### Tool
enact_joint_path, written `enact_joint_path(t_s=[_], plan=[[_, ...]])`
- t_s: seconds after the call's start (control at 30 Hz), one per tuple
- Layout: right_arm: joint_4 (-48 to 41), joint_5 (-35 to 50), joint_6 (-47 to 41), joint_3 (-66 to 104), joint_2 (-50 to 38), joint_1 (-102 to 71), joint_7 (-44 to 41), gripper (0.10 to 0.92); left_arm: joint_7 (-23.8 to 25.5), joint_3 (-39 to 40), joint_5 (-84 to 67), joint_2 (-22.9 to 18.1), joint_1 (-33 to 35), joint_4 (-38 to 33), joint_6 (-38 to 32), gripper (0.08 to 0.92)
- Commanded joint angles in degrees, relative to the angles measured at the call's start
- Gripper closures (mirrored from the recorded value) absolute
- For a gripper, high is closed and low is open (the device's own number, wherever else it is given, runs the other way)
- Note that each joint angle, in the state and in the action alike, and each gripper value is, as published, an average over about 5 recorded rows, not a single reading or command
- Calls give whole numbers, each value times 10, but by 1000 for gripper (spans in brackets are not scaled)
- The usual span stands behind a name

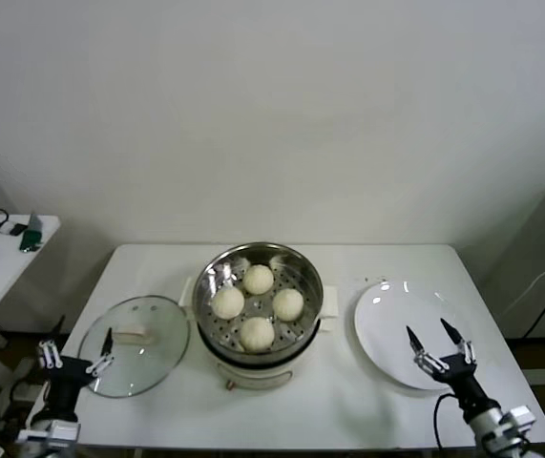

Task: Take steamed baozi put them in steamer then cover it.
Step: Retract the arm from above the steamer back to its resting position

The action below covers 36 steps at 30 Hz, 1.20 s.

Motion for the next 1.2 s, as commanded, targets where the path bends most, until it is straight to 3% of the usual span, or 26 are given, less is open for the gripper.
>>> enact_joint_path(t_s=[0.03,0.33,1.2], plan=[[31,-62,4,10,88,-63,24,203,-236,5,441,25,-54,206,-56,177],[46,-68,-17,10,105,-64,44,203,-213,25,449,27,-66,260,-71,177],[19,-80,13,10,119,-74,43,203,-142,56,465,41,-155,276,-43,177]])
